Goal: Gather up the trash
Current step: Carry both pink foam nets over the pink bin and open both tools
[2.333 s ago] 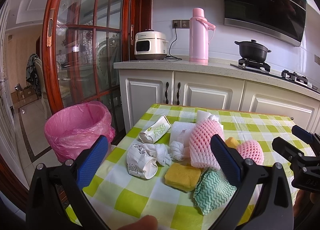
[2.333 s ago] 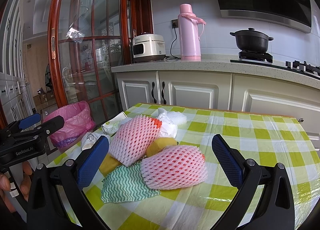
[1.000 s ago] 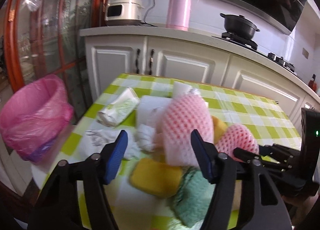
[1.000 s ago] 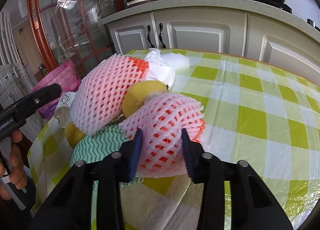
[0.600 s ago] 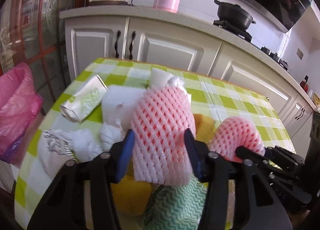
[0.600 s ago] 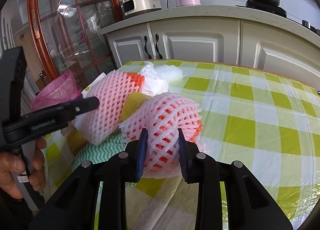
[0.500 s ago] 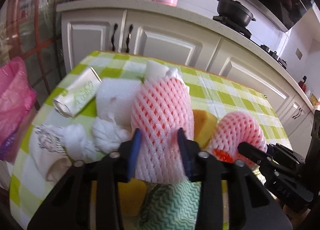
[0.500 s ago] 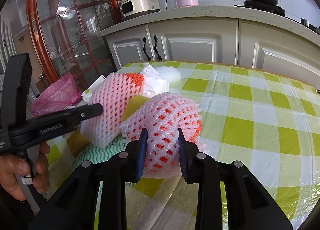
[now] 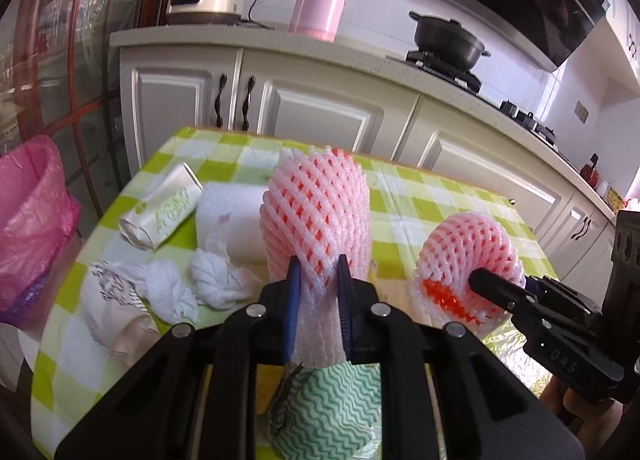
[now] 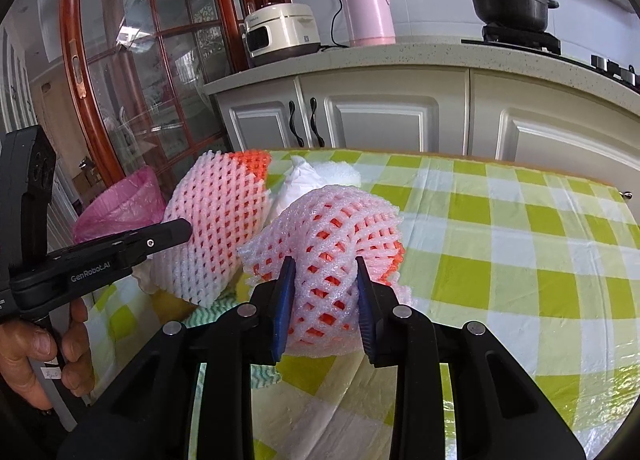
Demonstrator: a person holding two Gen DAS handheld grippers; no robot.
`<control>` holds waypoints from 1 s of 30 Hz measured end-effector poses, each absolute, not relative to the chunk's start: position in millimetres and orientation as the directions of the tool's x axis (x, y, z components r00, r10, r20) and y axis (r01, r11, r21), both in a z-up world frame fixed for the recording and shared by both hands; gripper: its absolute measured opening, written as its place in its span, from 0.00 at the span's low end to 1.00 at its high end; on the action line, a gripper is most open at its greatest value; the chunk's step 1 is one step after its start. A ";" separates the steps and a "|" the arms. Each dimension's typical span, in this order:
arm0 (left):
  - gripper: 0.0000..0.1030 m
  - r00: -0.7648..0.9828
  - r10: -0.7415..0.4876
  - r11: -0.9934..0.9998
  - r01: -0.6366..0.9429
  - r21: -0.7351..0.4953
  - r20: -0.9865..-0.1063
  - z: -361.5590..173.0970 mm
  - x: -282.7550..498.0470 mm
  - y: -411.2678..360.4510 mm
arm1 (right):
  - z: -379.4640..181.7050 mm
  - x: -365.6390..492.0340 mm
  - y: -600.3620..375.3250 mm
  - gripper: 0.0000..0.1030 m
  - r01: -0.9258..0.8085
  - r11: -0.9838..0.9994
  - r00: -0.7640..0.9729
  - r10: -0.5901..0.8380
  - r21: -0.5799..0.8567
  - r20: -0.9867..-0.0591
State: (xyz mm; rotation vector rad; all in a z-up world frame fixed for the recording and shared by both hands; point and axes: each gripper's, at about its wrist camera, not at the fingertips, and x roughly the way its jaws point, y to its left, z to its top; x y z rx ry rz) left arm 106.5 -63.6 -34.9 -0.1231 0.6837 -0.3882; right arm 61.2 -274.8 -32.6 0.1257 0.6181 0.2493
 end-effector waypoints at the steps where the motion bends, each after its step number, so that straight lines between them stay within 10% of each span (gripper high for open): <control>1: 0.16 0.713 -0.387 0.922 0.308 -0.235 -0.585 -31.6 104.9 -62.3 | -30.3 60.9 -274.2 0.29 -0.194 0.963 0.789 0.267 0.188 -0.553; 30: 0.17 0.878 0.081 0.976 -0.165 -0.141 -0.471 52.7 113.8 204.4 | 50.0 166.1 -100.5 0.29 -0.485 0.849 0.716 0.522 0.207 -0.464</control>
